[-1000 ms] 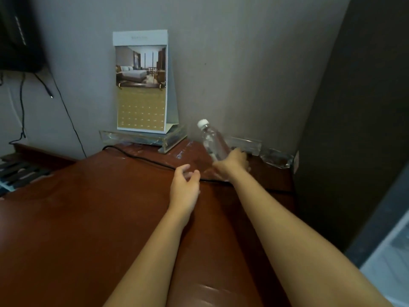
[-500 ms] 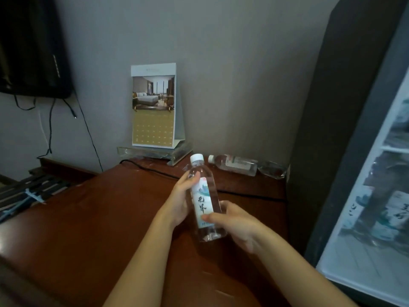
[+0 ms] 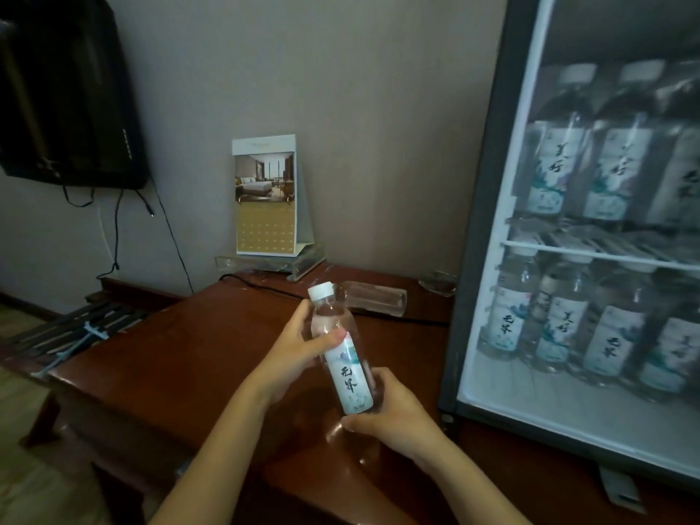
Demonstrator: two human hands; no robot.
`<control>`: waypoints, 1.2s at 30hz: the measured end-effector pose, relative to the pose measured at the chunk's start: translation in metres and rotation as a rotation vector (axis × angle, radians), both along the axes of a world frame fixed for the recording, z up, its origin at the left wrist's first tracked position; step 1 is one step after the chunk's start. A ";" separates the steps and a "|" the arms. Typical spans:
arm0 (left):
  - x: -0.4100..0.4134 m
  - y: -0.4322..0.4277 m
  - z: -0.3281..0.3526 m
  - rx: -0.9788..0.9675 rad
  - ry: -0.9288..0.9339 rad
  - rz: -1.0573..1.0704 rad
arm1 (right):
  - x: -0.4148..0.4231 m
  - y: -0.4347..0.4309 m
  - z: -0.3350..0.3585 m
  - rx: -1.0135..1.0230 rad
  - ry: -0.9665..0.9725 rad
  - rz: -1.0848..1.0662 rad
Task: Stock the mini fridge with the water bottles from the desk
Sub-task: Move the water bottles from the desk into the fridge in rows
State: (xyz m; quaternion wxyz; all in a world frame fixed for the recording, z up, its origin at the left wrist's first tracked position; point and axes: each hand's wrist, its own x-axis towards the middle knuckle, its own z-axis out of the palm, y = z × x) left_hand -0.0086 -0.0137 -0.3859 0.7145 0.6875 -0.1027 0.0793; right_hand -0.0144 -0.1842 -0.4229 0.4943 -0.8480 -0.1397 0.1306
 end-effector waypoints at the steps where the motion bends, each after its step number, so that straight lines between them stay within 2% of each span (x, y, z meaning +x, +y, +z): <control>1: -0.010 -0.004 0.003 0.040 -0.012 -0.005 | -0.009 -0.003 -0.001 -0.004 0.000 0.010; 8: -0.062 -0.042 0.018 0.257 -0.062 -0.080 | -0.062 -0.032 -0.002 0.038 -0.101 0.074; 15: -0.085 -0.084 0.057 0.317 -0.118 -0.133 | -0.091 -0.081 0.018 0.117 -0.250 -0.003; 19: -0.089 -0.121 0.080 0.258 -0.202 -0.172 | -0.096 -0.112 0.036 0.168 -0.351 -0.086; 24: -0.084 -0.166 0.102 0.179 -0.295 -0.106 | -0.097 -0.153 0.067 0.211 -0.513 -0.180; 29: -0.076 -0.215 0.131 0.223 -0.284 -0.188 | -0.080 -0.182 0.113 0.202 -0.684 -0.267; 33: -0.054 -0.243 0.163 0.093 -0.276 -0.225 | -0.050 -0.197 0.152 0.148 -0.775 -0.353; 36: -0.038 -0.258 0.181 0.069 -0.296 -0.214 | -0.030 -0.203 0.172 0.123 -0.825 -0.431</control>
